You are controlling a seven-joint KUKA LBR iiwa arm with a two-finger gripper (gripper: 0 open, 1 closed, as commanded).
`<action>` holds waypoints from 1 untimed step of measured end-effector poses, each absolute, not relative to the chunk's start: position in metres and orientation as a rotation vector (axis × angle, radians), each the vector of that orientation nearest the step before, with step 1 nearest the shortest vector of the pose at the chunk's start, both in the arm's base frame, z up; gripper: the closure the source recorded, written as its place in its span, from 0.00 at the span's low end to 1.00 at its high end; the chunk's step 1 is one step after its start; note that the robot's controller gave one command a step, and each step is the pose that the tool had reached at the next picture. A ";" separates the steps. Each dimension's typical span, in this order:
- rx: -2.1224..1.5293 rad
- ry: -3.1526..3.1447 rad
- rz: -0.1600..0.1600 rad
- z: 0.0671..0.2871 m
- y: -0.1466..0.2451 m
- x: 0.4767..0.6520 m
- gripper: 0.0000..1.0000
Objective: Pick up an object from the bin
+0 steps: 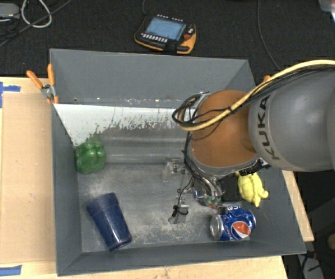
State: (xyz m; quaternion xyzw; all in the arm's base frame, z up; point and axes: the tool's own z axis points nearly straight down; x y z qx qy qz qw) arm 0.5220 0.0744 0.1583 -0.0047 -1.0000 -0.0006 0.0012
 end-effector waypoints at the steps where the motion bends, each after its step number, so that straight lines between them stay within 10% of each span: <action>1: -0.015 -3.139 -0.002 0.158 0.074 0.522 0.00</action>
Offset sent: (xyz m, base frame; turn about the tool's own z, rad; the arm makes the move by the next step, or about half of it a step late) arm 0.0000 0.0000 0.0000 0.0000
